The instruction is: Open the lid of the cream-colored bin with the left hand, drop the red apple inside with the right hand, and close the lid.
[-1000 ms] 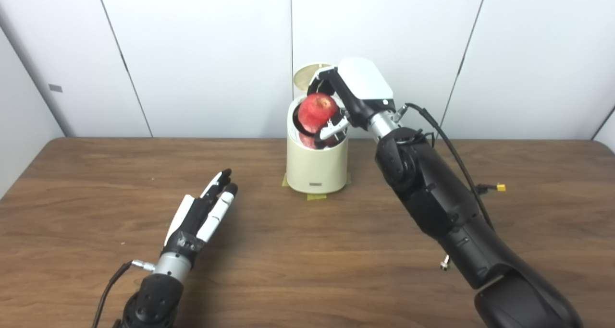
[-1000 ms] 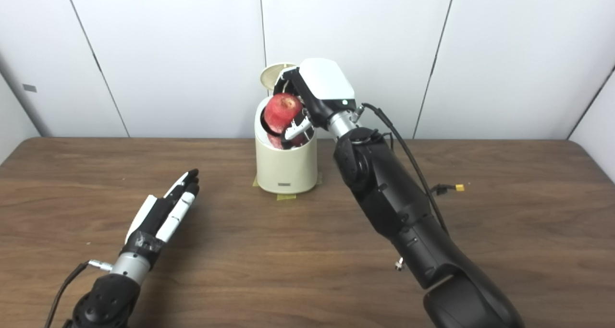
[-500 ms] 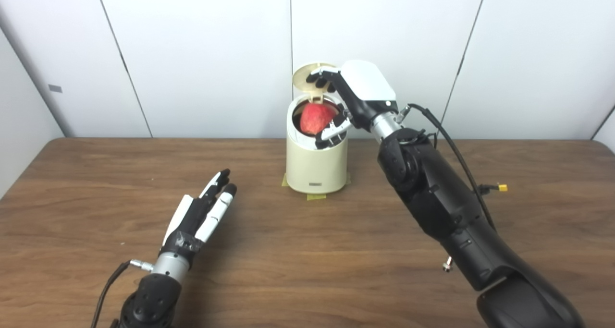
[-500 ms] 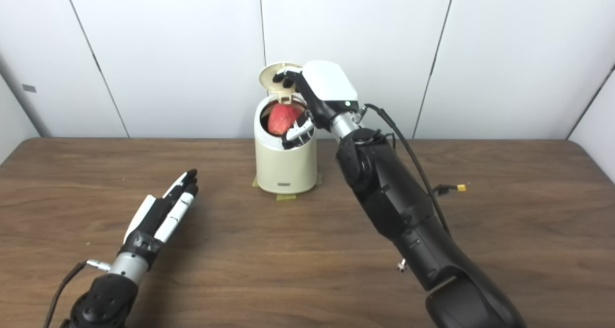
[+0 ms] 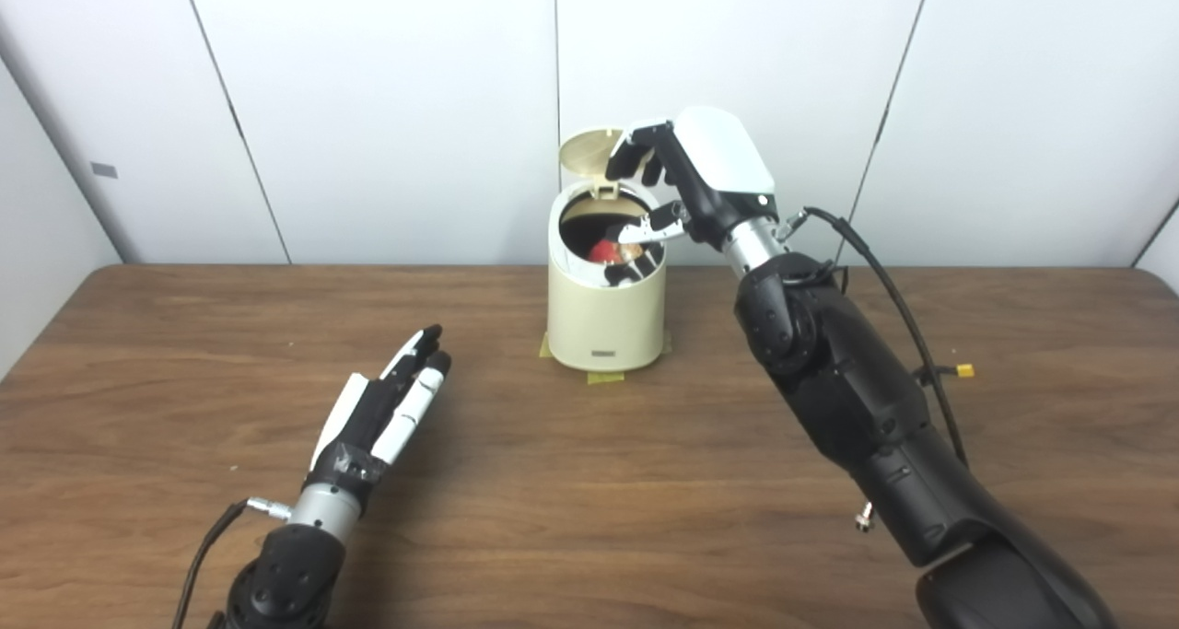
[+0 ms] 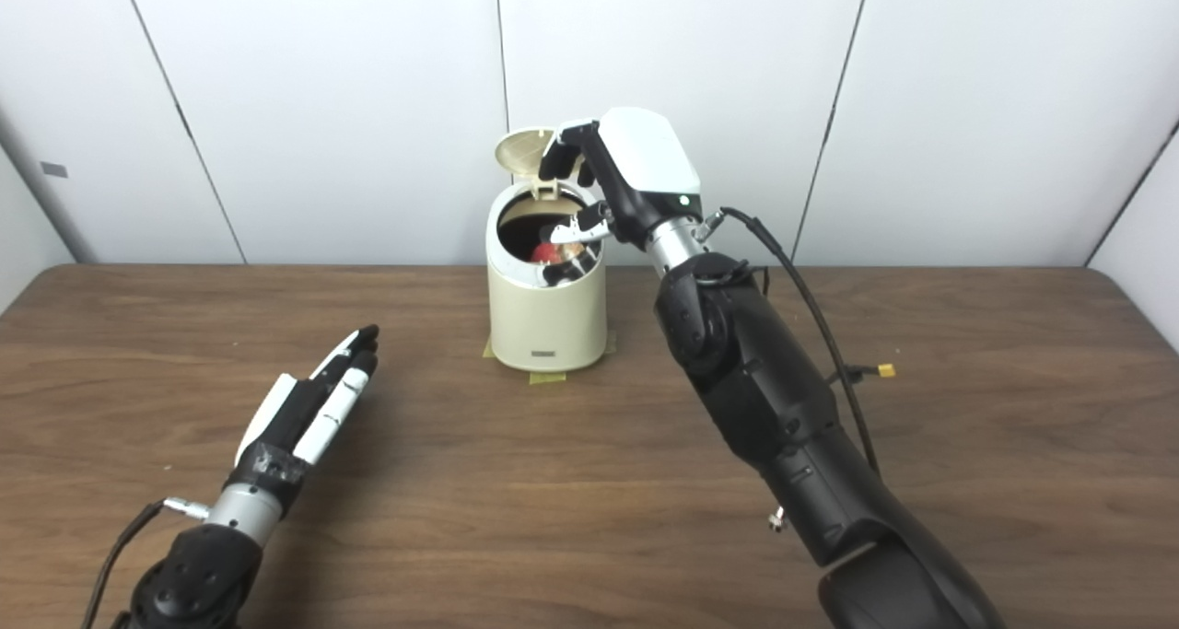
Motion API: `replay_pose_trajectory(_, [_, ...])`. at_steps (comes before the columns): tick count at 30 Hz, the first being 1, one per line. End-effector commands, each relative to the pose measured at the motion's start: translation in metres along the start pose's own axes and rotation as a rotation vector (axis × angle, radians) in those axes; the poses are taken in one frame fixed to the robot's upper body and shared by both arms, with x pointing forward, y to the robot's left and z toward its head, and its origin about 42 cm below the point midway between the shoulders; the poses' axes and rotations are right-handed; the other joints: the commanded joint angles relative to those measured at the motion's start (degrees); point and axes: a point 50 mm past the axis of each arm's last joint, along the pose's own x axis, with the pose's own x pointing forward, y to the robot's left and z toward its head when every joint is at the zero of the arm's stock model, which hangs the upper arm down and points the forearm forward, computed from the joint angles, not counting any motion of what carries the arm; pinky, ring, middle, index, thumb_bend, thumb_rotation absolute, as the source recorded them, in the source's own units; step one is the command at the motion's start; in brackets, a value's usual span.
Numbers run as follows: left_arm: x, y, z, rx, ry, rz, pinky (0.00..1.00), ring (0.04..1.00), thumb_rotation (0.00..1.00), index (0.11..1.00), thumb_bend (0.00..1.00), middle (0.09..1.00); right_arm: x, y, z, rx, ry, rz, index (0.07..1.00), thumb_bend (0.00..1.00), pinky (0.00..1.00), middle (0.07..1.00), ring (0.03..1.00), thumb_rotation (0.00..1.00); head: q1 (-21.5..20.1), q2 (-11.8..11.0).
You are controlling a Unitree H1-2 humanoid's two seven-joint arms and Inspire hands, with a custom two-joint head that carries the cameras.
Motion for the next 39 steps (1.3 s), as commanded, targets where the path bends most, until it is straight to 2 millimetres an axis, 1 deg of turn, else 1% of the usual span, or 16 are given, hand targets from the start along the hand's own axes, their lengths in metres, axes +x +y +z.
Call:
replay_pose_trajectory(1, [0.007, 0.011, 0.018, 0.020, -0.069, 0.015, 1.00, 0.997, 1.00, 0.976, 0.63, 0.977, 0.016, -0.024, 0.016, 0.032, -0.072, -0.106, 0.525, 0.51, 0.36, 0.509, 0.400, 0.00, -0.04, 0.01])
replay_pose_trajectory(4, [0.007, 0.011, 0.017, 0.019, -0.069, 0.015, 1.00, 0.995, 1.00, 0.977, 0.62, 0.978, 0.013, -0.025, 0.015, 0.057, -0.068, -0.122, 0.536, 0.50, 0.32, 0.505, 0.395, 0.00, -0.03, 0.03])
replay_pose_trajectory(8, [0.008, 0.012, 0.016, 0.024, -0.069, 0.015, 1.00, 0.995, 1.00, 0.974, 0.62, 0.974, 0.009, -0.027, 0.012, 0.076, -0.067, -0.133, 0.529, 0.49, 0.32, 0.506, 0.392, 0.00, -0.16, -0.15])
replay_pose_trajectory(14, [0.013, 0.014, 0.019, 0.022, -0.065, 0.018, 0.99, 0.982, 1.00, 0.978, 0.62, 0.969, -0.010, -0.032, -0.002, 0.168, -0.008, -0.161, 0.513, 0.50, 0.32, 0.504, 0.397, 0.00, -0.27, -0.34])
replay_pose_trajectory(20, [0.030, 0.025, 0.029, -0.087, -0.104, 0.027, 0.95, 0.960, 1.00, 0.975, 0.54, 0.959, -0.051, -0.034, -0.022, 0.279, 0.174, -0.104, 0.537, 0.50, 0.34, 0.498, 0.433, 0.00, -0.54, -0.54])
replay_pose_trajectory(22, [0.036, 0.029, 0.032, -0.097, -0.121, 0.027, 0.95, 0.952, 1.00, 0.973, 0.53, 0.955, -0.066, -0.031, -0.026, 0.359, 0.236, -0.099, 0.531, 0.51, 0.44, 0.494, 0.430, 0.00, -0.51, -0.62])
replay_pose_trajectory(24, [0.043, 0.031, 0.038, -0.110, -0.130, 0.031, 0.94, 0.951, 0.99, 0.973, 0.55, 0.956, -0.080, -0.028, -0.029, 0.432, 0.284, -0.108, 0.537, 0.51, 0.46, 0.487, 0.431, 0.00, -0.35, -0.76])
replay_pose_trajectory(26, [0.049, 0.033, 0.044, -0.111, -0.138, 0.036, 0.93, 0.941, 0.98, 0.971, 0.55, 0.949, -0.093, -0.024, -0.032, 0.505, 0.356, -0.130, 0.519, 0.52, 0.47, 0.482, 0.514, 0.00, -0.39, -0.81])
replay_pose_trajectory(30, [0.065, 0.038, 0.058, -0.152, -0.153, 0.036, 0.92, 0.939, 0.95, 0.970, 0.56, 0.946, -0.124, -0.013, -0.039, 0.661, 0.462, -0.192, 0.493, 0.52, 0.49, 0.497, 0.566, 0.01, -0.90, -1.28])
replay_pose_trajectory(31, [0.068, 0.040, 0.061, -0.163, -0.152, 0.038, 0.92, 0.939, 0.93, 0.965, 0.57, 0.943, -0.130, -0.010, -0.040, 0.692, 0.487, -0.205, 0.495, 0.50, 0.50, 0.585, 0.591, 0.09, -0.92, -1.29])
replay_pose_trajectory(32, [0.070, 0.041, 0.063, -0.170, -0.150, 0.039, 0.92, 0.937, 0.92, 0.961, 0.59, 0.941, -0.134, -0.009, -0.040, 0.711, 0.503, -0.213, 0.496, 0.50, 0.52, 0.618, 0.605, 0.12, -0.96, -1.29])
replay_pose_trajectory(33, [0.074, 0.042, 0.068, -0.186, -0.151, 0.037, 0.92, 0.936, 0.92, 0.959, 0.59, 0.940, -0.142, -0.005, -0.041, 0.767, 0.520, -0.219, 0.496, 0.50, 0.52, 0.635, 0.612, 0.13, -1.05, -1.43])
replay_pose_trajectory(36, [0.082, 0.045, 0.077, -0.216, -0.155, 0.030, 0.92, 0.939, 0.92, 0.959, 0.60, 0.940, -0.156, 0.002, -0.043, 0.896, 0.532, -0.226, 0.498, 0.49, 0.65, 0.736, 0.713, 0.16, -1.02, -1.48])
replay_pose_trajectory(37, [0.085, 0.045, 0.081, -0.228, -0.160, 0.026, 0.92, 0.940, 0.92, 0.959, 0.60, 0.941, -0.160, 0.006, -0.043, 0.951, 0.532, -0.225, 0.555, 0.47, 0.69, 0.763, 0.743, 0.24, -1.01, -1.59])
replay_pose_trajectory(38, [0.090, 0.045, 0.087, -0.245, -0.166, 0.024, 0.92, 0.940, 0.92, 0.957, 0.59, 0.939, -0.164, 0.009, -0.044, 1.012, 0.533, -0.222, 0.673, 0.45, 0.74, 0.795, 0.783, 0.43, -1.01, -1.59])
replay_pose_trajectory(39, [0.095, 0.046, 0.092, -0.258, -0.173, 0.021, 0.92, 0.938, 0.92, 0.954, 0.58, 0.937, -0.168, 0.012, -0.044, 1.058, 0.537, -0.219, 0.745, 0.46, 0.79, 0.824, 0.821, 0.58, -1.02, -1.79])
